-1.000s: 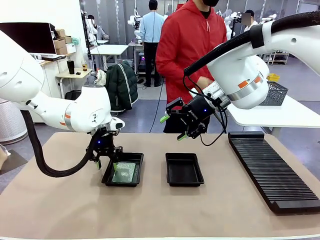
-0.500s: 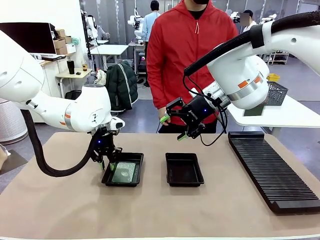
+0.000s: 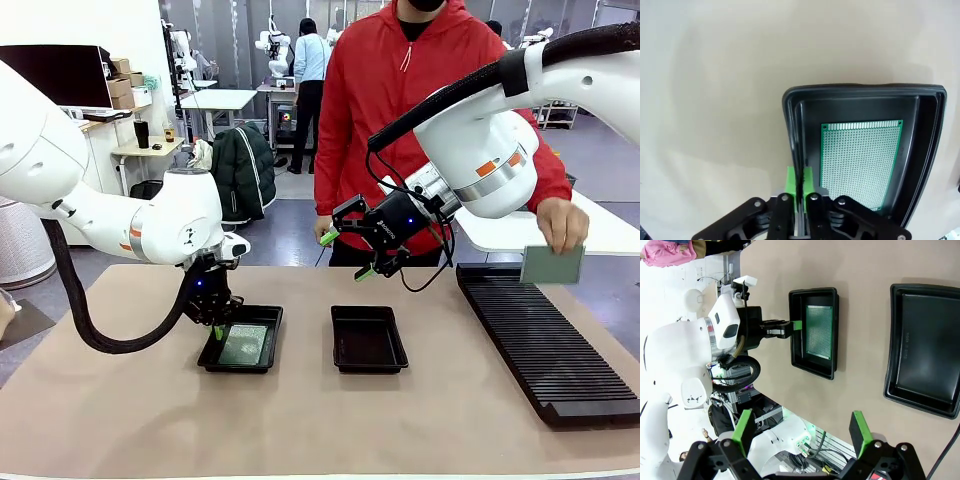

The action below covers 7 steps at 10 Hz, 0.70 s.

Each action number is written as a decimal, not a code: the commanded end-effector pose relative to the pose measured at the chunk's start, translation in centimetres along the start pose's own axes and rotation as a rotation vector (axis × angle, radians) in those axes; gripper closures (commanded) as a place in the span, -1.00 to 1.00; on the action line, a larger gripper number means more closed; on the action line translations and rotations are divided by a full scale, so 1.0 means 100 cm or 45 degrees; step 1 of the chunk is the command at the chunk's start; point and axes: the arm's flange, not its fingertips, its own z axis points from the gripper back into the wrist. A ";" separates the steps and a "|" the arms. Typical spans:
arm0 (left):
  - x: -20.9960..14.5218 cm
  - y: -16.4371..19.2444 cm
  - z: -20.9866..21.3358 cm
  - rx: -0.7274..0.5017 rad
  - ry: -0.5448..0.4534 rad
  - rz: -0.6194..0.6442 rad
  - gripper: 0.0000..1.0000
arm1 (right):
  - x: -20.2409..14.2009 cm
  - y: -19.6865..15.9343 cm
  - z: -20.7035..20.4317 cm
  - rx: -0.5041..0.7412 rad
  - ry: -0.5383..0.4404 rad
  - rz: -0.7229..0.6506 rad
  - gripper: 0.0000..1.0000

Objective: Inspect and transfer BCBs to ESD trays.
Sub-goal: Pick up the ESD tray and place it on the left side of the table.

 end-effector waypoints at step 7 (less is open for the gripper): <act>-0.019 0.015 0.000 -0.098 -0.092 0.080 1.00 | 0.002 0.002 0.000 -0.014 -0.001 -0.008 -1.00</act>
